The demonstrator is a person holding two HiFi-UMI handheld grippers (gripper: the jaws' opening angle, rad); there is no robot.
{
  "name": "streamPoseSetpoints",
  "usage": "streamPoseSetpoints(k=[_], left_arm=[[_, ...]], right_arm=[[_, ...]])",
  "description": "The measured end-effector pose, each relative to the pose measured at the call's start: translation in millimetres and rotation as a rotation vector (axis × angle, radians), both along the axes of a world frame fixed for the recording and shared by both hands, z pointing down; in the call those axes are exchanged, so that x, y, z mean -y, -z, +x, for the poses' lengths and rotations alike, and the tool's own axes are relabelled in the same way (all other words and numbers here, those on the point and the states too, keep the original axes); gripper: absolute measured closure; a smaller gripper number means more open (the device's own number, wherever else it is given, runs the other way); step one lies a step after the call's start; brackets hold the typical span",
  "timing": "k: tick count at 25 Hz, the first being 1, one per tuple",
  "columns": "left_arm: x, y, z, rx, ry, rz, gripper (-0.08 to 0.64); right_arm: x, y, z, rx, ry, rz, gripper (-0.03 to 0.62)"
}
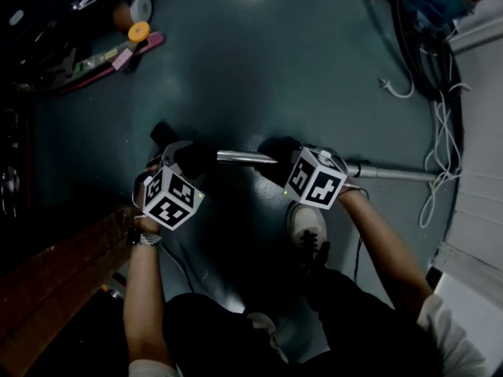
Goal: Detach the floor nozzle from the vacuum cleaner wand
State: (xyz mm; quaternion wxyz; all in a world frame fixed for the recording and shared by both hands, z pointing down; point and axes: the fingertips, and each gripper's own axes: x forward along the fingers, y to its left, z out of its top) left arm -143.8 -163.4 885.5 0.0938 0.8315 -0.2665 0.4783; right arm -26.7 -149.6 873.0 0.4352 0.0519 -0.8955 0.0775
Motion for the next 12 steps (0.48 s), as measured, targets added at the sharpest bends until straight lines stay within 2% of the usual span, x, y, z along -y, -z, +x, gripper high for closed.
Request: streamPoseSetpoints(k=[12], left_arm=[[-1.2, -2.1, -0.6, -0.011, 0.014, -0.010, 0.325]], right_arm=[[-0.2, -0.7, -1.0, 0.008, 0.006, -0.004, 0.428]])
